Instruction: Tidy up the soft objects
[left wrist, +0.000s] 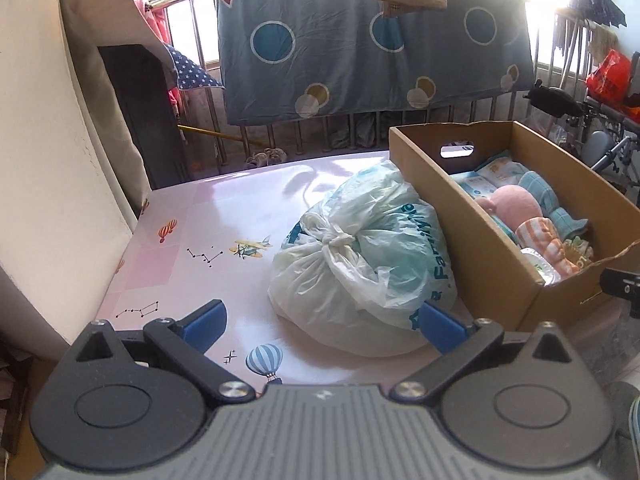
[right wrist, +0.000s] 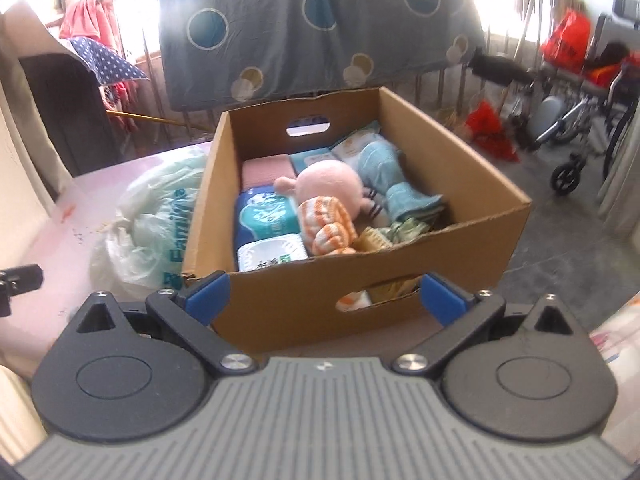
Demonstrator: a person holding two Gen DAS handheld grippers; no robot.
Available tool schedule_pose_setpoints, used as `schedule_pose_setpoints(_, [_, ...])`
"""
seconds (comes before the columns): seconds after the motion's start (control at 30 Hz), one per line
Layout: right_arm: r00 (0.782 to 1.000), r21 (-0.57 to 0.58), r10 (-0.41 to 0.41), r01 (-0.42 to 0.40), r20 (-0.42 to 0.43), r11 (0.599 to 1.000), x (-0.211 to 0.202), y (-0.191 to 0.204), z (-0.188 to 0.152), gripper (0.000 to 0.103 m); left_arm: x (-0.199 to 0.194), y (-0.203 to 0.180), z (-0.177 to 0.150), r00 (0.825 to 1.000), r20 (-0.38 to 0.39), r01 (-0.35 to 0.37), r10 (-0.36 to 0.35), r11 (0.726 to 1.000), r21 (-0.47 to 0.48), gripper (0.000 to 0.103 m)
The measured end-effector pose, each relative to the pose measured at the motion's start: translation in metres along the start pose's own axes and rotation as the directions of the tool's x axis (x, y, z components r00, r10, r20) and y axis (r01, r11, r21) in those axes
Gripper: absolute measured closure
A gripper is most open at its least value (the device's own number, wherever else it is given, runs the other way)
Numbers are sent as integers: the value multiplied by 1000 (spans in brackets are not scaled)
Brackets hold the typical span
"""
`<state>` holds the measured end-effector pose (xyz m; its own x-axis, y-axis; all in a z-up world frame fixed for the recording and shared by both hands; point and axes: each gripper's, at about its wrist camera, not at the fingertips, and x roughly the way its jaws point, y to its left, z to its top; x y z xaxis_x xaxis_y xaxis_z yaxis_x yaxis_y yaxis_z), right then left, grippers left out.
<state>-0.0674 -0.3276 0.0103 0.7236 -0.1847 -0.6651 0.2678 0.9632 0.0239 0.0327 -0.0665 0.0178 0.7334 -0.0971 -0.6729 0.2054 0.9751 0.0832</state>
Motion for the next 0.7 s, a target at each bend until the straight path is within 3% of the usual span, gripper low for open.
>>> schedule_pose_setpoints(0.23, [999, -70, 4, -7, -36, 997, 10, 4, 10, 1, 3, -1, 2, 996, -65, 49, -55, 995, -82, 0])
schedule_pose_setpoints(0.4, [1000, -147, 6, -7, -10, 989, 9, 14, 12, 1, 5, -8, 1, 995, -89, 33, -40, 996, -85, 0])
schedule_pose_setpoints(0.7, [996, -74, 86, -86, -7, 994, 2, 8, 22, 1, 10, -20, 3, 994, -105, 34, -42, 996, -78, 0])
